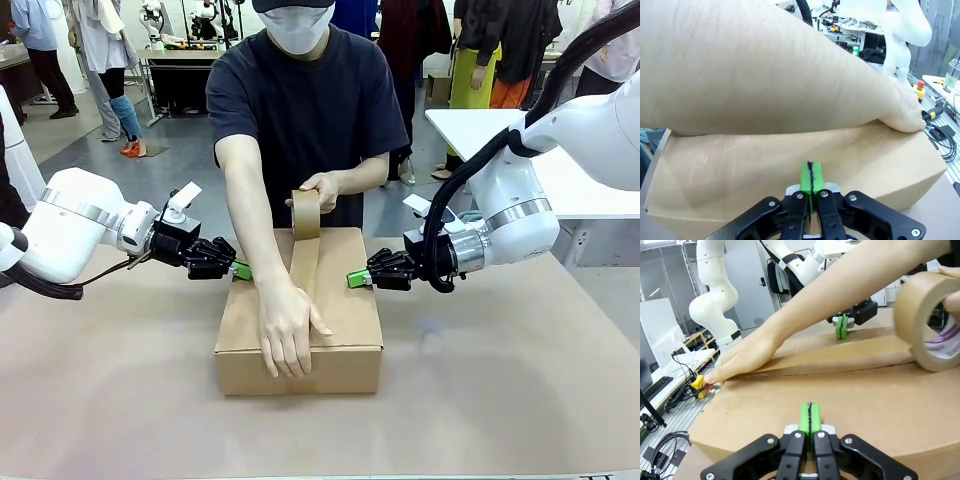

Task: Wrap the clocks to prevent damage.
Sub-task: After the human seals the box with tape, release both hands from the side flaps of the Package Box.

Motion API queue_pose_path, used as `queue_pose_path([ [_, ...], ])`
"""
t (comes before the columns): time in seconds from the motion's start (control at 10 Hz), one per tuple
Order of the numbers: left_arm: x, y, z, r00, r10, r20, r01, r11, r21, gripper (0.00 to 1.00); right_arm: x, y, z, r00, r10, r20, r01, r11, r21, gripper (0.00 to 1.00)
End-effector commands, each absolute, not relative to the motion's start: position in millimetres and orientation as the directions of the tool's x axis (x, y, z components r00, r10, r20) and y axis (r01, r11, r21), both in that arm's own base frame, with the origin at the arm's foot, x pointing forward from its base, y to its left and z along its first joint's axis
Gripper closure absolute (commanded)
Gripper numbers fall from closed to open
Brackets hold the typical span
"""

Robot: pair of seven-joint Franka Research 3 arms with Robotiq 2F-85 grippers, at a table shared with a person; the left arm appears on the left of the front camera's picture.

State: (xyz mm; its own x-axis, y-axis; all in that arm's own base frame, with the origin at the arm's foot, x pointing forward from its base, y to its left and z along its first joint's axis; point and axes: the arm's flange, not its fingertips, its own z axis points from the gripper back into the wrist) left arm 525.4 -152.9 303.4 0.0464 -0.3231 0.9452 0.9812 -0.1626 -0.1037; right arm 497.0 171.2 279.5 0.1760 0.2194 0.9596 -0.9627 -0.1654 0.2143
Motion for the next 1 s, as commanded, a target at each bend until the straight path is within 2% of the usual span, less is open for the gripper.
queue_pose_path([
  [0.0, 525.3, -153.4, 300.1, 0.052, -0.328, 0.943, 0.982, -0.157, -0.109, 0.99, 497.3, 170.9, 278.0, 0.177, 0.224, 0.958, -0.963, -0.161, 0.215, 0.99],
  [0.9, 525.3, -153.4, 300.1, 0.052, -0.328, 0.943, 0.982, -0.157, -0.109, 0.99, 497.3, 170.9, 278.0, 0.177, 0.224, 0.958, -0.963, -0.161, 0.215, 0.99],
])
